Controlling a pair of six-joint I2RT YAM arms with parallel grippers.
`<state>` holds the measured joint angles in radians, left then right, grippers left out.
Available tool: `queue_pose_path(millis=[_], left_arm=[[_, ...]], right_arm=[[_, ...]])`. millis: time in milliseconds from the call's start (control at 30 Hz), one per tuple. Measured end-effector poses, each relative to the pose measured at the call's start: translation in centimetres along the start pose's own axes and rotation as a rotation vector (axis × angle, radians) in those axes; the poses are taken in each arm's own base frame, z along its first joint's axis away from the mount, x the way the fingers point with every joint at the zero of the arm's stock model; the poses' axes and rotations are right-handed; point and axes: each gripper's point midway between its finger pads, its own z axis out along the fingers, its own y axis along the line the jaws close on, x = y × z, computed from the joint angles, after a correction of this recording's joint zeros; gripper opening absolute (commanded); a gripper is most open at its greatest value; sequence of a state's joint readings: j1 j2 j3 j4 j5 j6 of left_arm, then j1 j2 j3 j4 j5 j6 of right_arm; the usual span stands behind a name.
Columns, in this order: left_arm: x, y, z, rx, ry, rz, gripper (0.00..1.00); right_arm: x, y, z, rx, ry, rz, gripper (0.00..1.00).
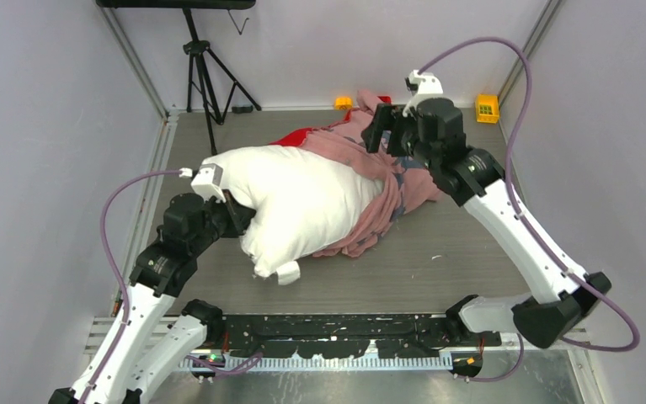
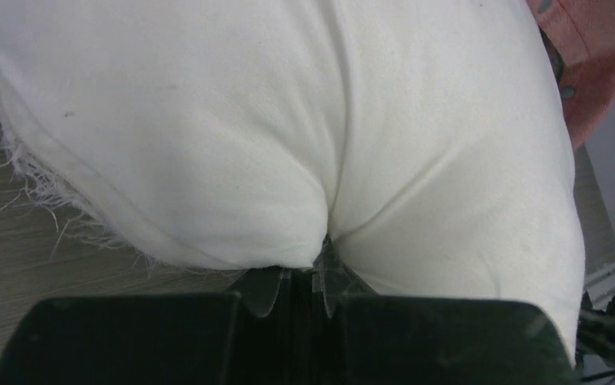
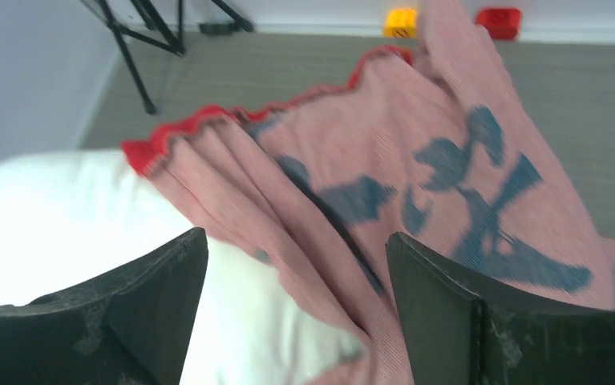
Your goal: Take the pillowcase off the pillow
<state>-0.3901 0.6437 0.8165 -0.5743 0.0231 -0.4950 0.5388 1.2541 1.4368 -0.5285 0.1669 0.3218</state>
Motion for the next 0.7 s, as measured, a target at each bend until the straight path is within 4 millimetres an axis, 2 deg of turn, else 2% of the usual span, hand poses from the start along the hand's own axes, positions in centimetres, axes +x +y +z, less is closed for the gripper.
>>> queue_pose_path(millis=[67,167,333,433,567,700], left_arm=[[0.3,-1.0,-0.2,0.057,0.023,0.017,0.00],[0.6,-1.9,-0.4,0.114,0.045,0.045,0.00],[1.0,-3.2,-0.8,0.197,0.071,0.084,0.00],[1.5,-4.0,-1.1,0.248,0.097,0.091,0.00],[2.0,-4.5,-1.0,0.285,0.126,0.094,0.00],[2.2,-4.7,-1.0,0.301,0.137,0.103,0.00]], right_arm=[[-1.5,1.4,1.3,-0.039,-0.010,0.007,0.86],[-2.0,3.5,3.7,-0.107,0.018,0.018,0.86],[0.2,6.2,7.7,-0.178,0.113,0.004,0.86],[2.3,7.6,8.8,-0.191,0.173,-0.044,0.86],[3.2,8.3,9.5,-0.167,0.197,-0.099,0.86],[3.2,7.6,10.8,-0.112,0.199,-0.150,0.86]])
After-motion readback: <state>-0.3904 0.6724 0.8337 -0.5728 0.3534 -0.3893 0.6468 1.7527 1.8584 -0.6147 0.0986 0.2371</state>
